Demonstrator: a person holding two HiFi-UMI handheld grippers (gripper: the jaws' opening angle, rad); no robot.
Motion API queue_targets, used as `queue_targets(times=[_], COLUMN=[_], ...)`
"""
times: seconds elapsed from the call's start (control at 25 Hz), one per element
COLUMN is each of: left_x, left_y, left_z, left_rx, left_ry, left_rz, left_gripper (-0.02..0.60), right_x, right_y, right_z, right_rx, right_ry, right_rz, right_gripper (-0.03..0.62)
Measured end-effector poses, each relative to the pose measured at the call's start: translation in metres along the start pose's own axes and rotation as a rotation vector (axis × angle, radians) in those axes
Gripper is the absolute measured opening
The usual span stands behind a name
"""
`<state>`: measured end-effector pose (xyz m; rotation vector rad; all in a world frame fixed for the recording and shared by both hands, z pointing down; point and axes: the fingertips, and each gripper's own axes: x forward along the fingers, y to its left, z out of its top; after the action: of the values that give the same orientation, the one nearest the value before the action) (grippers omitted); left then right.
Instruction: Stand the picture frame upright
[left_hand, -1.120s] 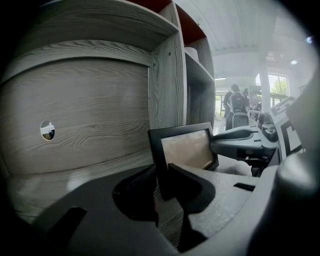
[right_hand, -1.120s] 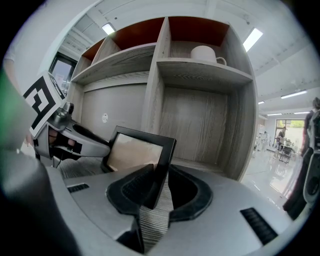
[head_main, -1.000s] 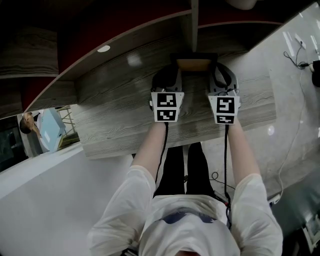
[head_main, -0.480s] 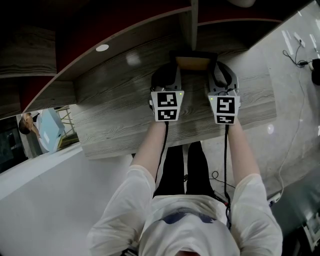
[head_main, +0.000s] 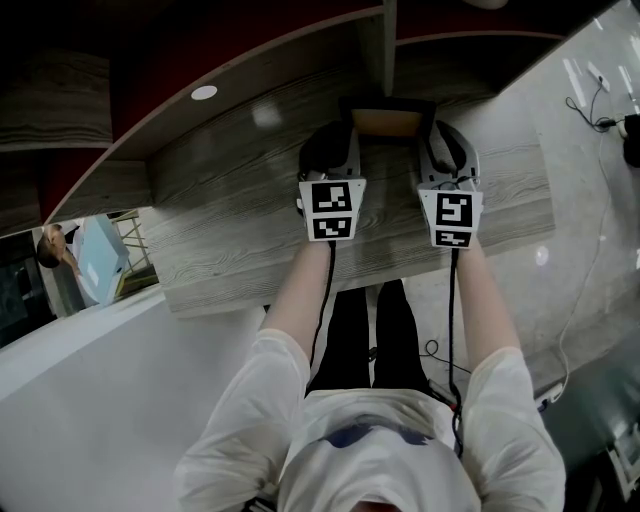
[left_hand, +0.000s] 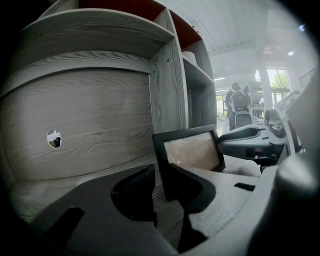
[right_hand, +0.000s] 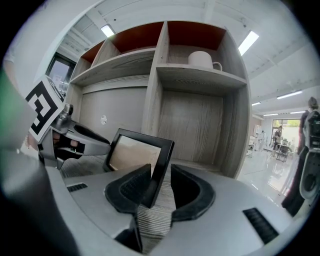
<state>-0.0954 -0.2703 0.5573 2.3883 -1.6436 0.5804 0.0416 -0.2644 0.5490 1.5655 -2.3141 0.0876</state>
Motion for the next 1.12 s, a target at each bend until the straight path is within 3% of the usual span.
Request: queue_targets(times=[0.28, 0.48, 0.76, 1.12], left_x=[-0.012, -0.03, -0.059, -0.115], left_y=[0.005, 0.013, 0.031, 0.05], left_z=[-0.001, 0.007, 0.053, 0.134], left_rx=[-0.02, -0.095, -0.101, -0.081], left_ry=[0.001, -0.021, -0.076, -0.158], left_rz=[0.017, 0.021, 0.013, -0.016], left_gripper=[0.086, 0.086, 0.086, 0.086], right_x=[-0.01, -0.019, -0.044, -0.086], right_y=[-0.001, -0.002, -0.003, -0.006], right_z=[-0.004, 0.014, 0.048, 0.14], right_rx=[0.032, 0.03, 0.044, 0.085], right_ry=[0.016, 0.003, -0.01, -0.094], right_rz=[-0.018, -0.025, -0.058, -0.1], right_gripper=[0.12, 0.12, 0.12, 0.118])
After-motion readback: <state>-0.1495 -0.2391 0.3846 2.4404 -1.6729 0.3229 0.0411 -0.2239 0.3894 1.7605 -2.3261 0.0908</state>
